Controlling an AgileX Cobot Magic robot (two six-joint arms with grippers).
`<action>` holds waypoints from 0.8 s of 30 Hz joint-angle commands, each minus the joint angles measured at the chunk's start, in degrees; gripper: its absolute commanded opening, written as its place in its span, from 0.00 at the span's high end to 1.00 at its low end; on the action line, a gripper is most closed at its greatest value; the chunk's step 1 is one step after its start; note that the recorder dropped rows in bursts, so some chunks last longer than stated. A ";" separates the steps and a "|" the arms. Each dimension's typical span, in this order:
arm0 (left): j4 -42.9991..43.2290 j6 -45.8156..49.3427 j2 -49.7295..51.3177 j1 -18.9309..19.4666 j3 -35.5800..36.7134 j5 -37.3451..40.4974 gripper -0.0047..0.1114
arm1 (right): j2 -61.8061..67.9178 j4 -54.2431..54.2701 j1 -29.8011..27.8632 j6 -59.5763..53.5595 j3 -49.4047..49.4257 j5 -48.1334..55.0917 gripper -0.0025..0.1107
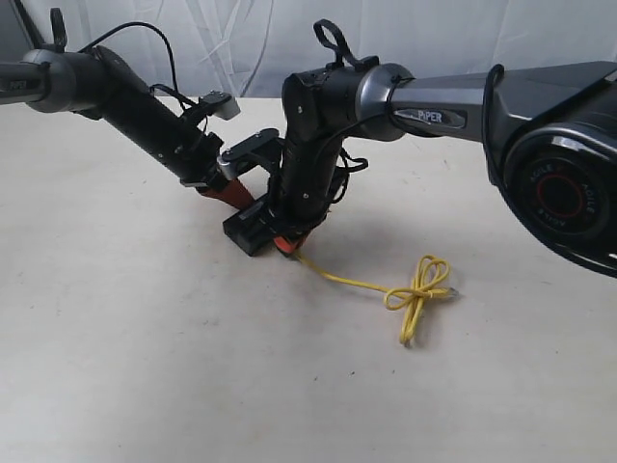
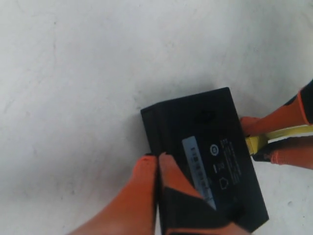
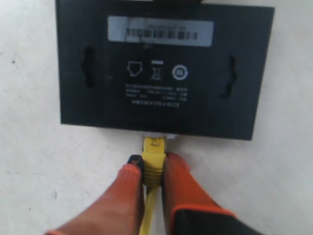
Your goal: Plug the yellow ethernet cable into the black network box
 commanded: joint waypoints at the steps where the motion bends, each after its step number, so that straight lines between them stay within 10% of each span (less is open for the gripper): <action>1: -2.51 0.15 -0.01 -0.61 -0.07 3.44 0.96 | -0.24 0.49 -0.10 -0.07 -0.82 -1.98 0.98; 8: -2.64 -0.98 -0.01 -0.61 -0.07 3.44 0.89 | -0.24 -0.91 -0.10 -0.07 -0.82 0.54 0.95; 15: -2.49 -1.49 -0.01 -0.61 -0.07 3.44 0.85 | -0.35 -0.91 -0.10 -0.07 -0.82 1.04 0.51; 24: 0.76 -8.03 -0.01 -0.34 -0.07 0.21 0.85 | -1.92 -2.71 -0.10 -0.32 -0.82 8.68 0.49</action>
